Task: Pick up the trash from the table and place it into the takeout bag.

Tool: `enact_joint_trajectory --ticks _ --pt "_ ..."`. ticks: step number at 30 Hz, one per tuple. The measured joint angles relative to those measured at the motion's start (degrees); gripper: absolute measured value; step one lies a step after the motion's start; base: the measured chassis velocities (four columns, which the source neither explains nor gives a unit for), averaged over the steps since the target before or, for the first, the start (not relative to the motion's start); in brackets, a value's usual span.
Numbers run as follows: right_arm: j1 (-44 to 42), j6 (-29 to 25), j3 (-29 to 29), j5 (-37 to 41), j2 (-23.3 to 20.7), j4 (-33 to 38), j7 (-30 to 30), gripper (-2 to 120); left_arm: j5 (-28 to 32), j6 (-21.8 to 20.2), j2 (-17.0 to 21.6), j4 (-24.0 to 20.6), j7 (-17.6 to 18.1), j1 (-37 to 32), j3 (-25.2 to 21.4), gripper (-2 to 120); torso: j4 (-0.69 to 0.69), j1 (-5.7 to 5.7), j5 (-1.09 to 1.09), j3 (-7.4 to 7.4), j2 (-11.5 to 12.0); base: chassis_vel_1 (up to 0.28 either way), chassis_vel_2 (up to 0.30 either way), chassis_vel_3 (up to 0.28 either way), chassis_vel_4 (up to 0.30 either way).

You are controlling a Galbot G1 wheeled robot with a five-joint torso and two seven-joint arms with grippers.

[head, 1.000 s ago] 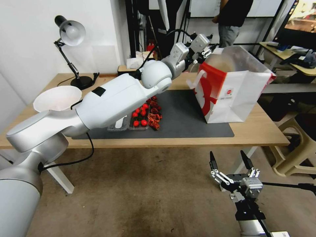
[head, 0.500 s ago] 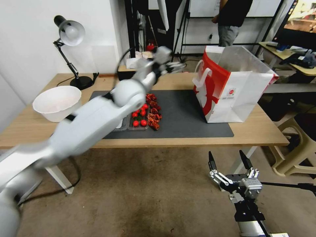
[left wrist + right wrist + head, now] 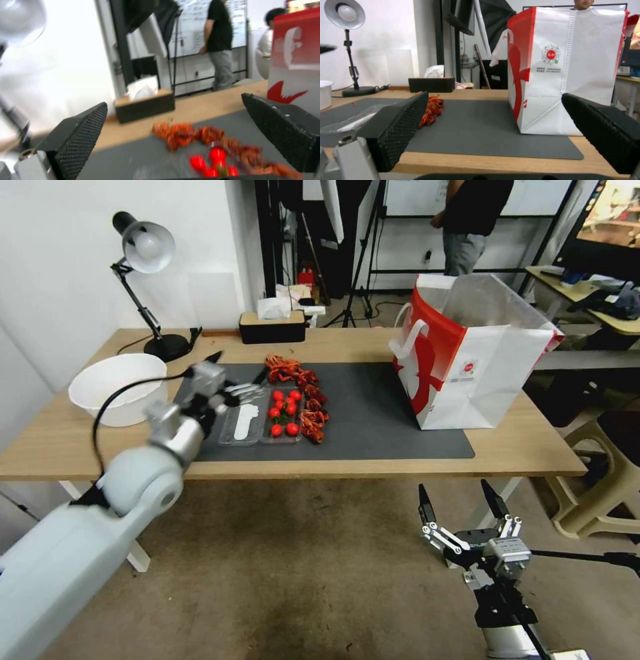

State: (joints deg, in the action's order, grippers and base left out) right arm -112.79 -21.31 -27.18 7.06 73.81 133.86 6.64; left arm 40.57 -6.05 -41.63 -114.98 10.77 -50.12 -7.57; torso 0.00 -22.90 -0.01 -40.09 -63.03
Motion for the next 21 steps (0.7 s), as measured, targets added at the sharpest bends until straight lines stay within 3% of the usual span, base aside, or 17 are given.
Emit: enact_joint_trajectory --ticks 2,3,6,7,10,18,21 --pt "-0.2 0.0 -0.1 0.0 -0.2 0.3 0.0 100 -1.5 1.2 -2.3 -2.8 1.0 -10.1 -8.5 100 -0.03 0.00 -0.01 0.00 0.0 0.000 0.000 0.000 0.000" --pt "-0.2 0.0 -0.1 0.0 -0.2 0.3 0.0 100 -1.5 1.2 -2.3 -2.8 1.0 -10.1 -8.5 100 -0.03 0.00 -0.01 0.00 0.0 0.000 0.000 0.000 0.000" --pt "-0.3 0.5 -0.2 0.0 -0.4 1.0 0.0 100 -4.3 3.1 -7.9 -6.5 1.4 -23.5 -16.9 100 0.01 0.00 0.01 -0.01 0.0 0.000 0.000 0.000 0.000" --pt "-0.3 0.5 -0.2 0.0 -0.4 1.0 0.0 100 -4.3 3.1 -7.9 -6.5 1.4 -23.5 -16.9 100 0.01 0.00 0.01 -0.01 0.0 0.000 0.000 0.000 0.000" --pt "-0.5 0.9 -1.0 0.8 -0.5 1.6 0.2 100 -8.3 5.9 -14.2 -9.7 3.9 -32.2 -20.4 100 0.00 0.00 0.02 -0.01 0.0 0.000 0.000 0.000 0.000" --pt "-0.4 1.4 -2.4 2.6 0.8 1.8 -1.1 100 -11.7 8.9 -18.1 -10.7 4.7 -37.8 -21.2 100 -0.02 -0.01 0.00 -0.01 0.0 0.000 0.000 0.000 0.000" --pt "1.1 3.9 -2.6 6.3 0.0 0.4 -3.0 100 -12.5 12.1 -19.7 -11.1 4.2 -43.3 -22.5 100 0.00 -0.01 0.01 -0.01 0.0 0.000 0.000 0.000 0.000"
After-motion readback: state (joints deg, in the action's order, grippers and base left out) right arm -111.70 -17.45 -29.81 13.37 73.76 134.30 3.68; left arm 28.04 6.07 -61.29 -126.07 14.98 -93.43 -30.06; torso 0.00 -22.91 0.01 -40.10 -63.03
